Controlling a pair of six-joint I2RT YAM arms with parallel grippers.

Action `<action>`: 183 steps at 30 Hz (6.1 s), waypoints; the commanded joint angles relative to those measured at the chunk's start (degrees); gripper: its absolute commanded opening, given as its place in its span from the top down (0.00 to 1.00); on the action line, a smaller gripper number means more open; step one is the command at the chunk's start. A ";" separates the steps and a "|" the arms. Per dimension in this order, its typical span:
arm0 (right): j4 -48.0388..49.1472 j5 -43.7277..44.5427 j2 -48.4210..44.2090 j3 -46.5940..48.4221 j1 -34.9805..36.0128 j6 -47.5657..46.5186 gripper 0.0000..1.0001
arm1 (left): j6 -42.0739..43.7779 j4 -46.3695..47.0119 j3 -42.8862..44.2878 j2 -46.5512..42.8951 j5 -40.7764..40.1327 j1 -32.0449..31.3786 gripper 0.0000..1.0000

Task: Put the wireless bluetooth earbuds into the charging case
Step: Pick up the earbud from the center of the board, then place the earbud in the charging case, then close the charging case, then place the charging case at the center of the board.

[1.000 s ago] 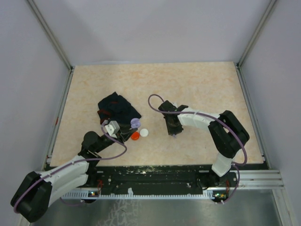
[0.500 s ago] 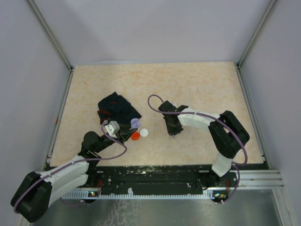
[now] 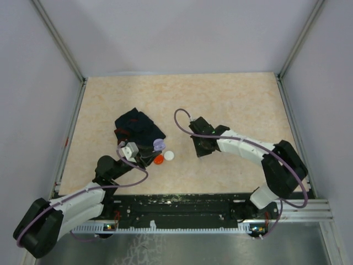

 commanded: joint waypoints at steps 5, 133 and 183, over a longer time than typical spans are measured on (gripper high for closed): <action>10.65 -2.79 -13.92 0.79 0.36 -6.43 0.86 | -3.84 9.53 0.15 2.34 3.57 -0.13 1.00; 47.50 -37.04 -30.11 -5.47 4.40 -5.92 0.26 | -13.50 16.62 6.23 3.14 16.71 -0.12 1.00; 31.31 -8.77 -38.38 -13.77 2.52 -13.82 0.19 | -31.93 -40.02 12.21 -6.11 3.06 -0.12 0.91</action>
